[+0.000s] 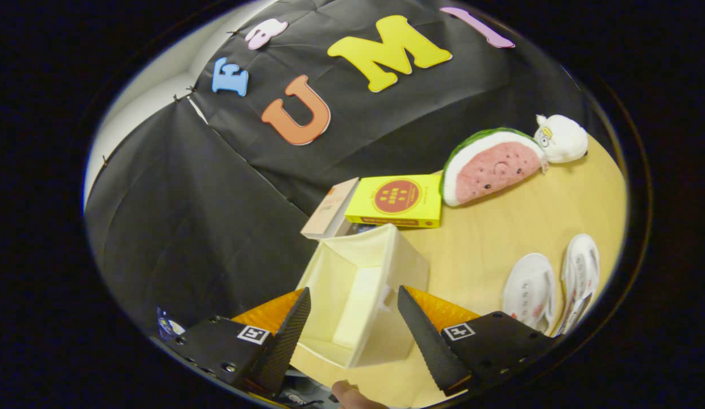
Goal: Open the storage box then place both shoes into the box .Put the left shoe in first, then the right shoe, with the right side of both shoes facing outward in a uniform manner.
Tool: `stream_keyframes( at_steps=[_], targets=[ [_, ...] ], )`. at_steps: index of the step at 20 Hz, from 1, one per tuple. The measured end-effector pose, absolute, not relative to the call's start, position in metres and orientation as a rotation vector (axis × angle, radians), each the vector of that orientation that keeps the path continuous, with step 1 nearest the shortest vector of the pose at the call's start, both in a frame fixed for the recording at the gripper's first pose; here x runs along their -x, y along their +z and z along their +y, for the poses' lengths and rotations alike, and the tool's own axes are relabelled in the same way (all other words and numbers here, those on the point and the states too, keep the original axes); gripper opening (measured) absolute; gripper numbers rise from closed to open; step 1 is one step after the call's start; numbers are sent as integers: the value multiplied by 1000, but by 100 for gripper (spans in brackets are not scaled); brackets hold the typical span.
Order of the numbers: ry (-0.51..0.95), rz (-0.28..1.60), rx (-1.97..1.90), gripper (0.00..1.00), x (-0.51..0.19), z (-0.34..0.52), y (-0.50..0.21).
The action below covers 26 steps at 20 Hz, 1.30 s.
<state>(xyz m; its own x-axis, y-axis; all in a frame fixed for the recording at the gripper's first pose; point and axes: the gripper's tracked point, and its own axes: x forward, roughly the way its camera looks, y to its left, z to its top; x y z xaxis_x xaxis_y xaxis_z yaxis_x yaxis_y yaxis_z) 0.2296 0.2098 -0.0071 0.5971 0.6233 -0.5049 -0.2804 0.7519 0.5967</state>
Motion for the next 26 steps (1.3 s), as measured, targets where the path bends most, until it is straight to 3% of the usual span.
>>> stream_keyframes(
  at_steps=[9,14,18,24,26],
  targets=[
    [303,963,-28,95,-179,71,-101],
    [210,1059,51,93,-175,38,-141],
    [124,1080,114,88,-198,22,-170],
    [55,1130,172,71,-205,15,-175],
    [40,1131,166,60,-202,17,-172]
  ],
)
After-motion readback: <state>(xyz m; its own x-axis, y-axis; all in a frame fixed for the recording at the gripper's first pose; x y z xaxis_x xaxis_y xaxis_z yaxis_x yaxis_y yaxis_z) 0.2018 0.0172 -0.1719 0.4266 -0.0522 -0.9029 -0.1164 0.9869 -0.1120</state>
